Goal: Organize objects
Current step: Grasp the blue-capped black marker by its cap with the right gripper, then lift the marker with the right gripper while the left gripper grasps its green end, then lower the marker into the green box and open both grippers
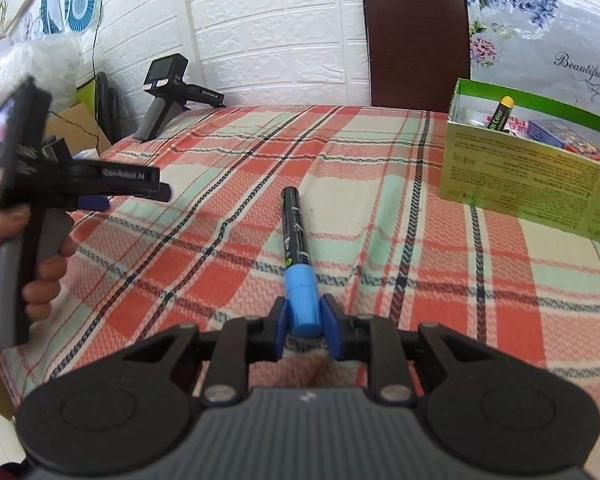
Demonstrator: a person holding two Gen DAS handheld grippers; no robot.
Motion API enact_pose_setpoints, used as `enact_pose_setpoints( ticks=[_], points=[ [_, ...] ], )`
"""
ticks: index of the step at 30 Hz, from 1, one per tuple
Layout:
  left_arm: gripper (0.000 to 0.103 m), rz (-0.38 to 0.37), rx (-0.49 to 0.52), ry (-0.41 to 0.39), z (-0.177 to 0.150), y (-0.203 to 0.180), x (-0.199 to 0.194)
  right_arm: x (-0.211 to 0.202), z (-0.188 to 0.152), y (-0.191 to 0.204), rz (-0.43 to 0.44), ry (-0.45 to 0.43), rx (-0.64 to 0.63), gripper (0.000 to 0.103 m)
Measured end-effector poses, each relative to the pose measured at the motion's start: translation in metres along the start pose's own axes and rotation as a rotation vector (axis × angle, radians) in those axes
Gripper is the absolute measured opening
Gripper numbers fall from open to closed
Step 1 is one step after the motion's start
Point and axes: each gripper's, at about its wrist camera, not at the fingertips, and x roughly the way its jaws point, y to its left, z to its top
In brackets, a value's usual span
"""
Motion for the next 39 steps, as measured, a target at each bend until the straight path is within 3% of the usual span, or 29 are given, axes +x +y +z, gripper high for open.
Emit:
enact_pose_setpoints(
  ticks=[2,4,8,10,13,16,20,25,32,34,36,37,39],
  points=[
    [0.077,-0.124,0.001,0.080,0.003,-0.022,-0.006,-0.001,-0.001,-0.001,0.007,-0.005,0.012,0.020],
    [0.073,-0.222,0.023,0.154,0.004,-0.045,-0.008,-0.002,-0.002,-0.005,0.024,-0.009,0.037,0.019],
    [0.066,-0.320,0.010,0.297,-0.005,-0.080,0.009,-0.007,-0.006,-0.019,0.097,-0.014,0.142,0.019],
    [0.066,-0.286,0.059,0.269,-0.008,-0.098,0.007,-0.011,-0.009,-0.029,0.142,-0.027,0.203,0.018],
    [0.033,-0.335,0.086,0.291,-0.006,-0.117,0.007,-0.022,-0.009,-0.034,0.177,-0.073,0.220,0.019],
    [0.030,-0.335,0.109,0.261,0.005,-0.135,0.002,-0.029,-0.007,-0.039,0.157,-0.110,0.208,0.019],
    [0.025,-0.393,0.180,0.169,0.028,-0.168,-0.017,-0.040,0.002,-0.057,0.133,-0.182,0.234,0.019],
    [0.024,-0.454,0.296,0.085,0.059,-0.229,-0.019,-0.049,0.028,-0.094,0.073,-0.295,0.284,0.019],
    [0.025,-0.478,0.412,0.023,0.078,-0.311,0.010,-0.037,0.066,-0.153,-0.091,-0.382,0.327,0.019],
    [0.028,-0.451,0.461,0.009,0.080,-0.331,0.028,-0.020,0.080,-0.172,-0.139,-0.374,0.353,0.021],
    [0.034,-0.362,0.506,-0.005,0.078,-0.344,0.048,0.007,0.092,-0.186,-0.206,-0.334,0.357,0.032],
    [0.034,-0.318,0.514,0.010,0.077,-0.348,0.057,0.021,0.097,-0.191,-0.246,-0.296,0.344,0.039],
    [0.033,-0.314,0.474,0.057,0.078,-0.339,0.066,0.031,0.098,-0.191,-0.291,-0.300,0.313,0.043]
  ],
)
